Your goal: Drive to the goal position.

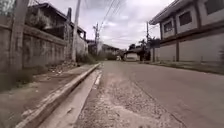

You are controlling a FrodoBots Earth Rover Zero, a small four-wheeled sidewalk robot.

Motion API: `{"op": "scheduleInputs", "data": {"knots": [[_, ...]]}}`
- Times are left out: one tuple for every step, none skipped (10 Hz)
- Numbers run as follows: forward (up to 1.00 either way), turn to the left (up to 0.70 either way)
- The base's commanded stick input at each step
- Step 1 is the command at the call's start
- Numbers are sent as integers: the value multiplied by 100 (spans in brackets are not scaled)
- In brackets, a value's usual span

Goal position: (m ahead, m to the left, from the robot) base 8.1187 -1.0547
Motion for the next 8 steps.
{"op": "scheduleInputs", "data": {"knots": [[70,9],[70,24],[70,8],[70,0],[70,0],[70,0],[70,0],[70,0]]}}
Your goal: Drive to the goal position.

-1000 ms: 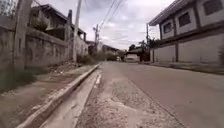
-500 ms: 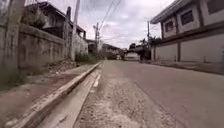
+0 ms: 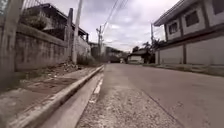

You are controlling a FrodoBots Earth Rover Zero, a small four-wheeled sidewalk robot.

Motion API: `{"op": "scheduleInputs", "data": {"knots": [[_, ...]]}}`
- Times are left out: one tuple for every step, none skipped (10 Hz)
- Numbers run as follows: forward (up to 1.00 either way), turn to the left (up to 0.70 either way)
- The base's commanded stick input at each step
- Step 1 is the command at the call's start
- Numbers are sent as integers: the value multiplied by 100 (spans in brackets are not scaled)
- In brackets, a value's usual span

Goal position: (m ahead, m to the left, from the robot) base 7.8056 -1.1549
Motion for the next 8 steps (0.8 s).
{"op": "scheduleInputs", "data": {"knots": [[70,0],[70,0],[70,0],[70,0],[70,0],[70,0],[70,0],[70,0]]}}
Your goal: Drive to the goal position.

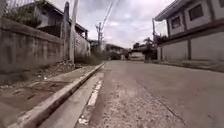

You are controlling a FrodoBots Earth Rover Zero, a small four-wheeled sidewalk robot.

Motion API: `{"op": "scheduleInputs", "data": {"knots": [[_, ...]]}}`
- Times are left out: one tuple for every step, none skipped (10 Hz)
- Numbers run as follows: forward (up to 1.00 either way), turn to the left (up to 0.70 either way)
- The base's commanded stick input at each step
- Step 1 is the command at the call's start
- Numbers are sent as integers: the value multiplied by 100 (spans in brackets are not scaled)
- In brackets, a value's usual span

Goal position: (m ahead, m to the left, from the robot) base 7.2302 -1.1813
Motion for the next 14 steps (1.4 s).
{"op": "scheduleInputs", "data": {"knots": [[70,0],[70,0],[70,0],[70,0],[70,0],[70,0],[70,0],[70,0],[70,0],[70,0],[70,0],[70,0],[70,0],[70,0]]}}
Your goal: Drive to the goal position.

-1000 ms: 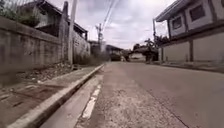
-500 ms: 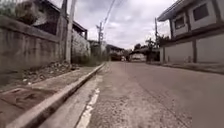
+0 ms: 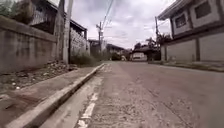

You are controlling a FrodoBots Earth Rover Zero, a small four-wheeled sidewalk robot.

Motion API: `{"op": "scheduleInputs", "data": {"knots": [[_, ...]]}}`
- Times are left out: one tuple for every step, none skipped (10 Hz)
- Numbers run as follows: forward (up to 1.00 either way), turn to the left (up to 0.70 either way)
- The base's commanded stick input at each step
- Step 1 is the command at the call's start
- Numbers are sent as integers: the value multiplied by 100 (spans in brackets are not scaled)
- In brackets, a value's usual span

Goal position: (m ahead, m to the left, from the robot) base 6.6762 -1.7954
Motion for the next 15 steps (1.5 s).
{"op": "scheduleInputs", "data": {"knots": [[70,0],[70,0],[70,0],[70,0],[70,0],[70,0],[70,0],[70,0],[70,0],[70,0],[70,0],[70,0],[70,0],[70,0],[70,0]]}}
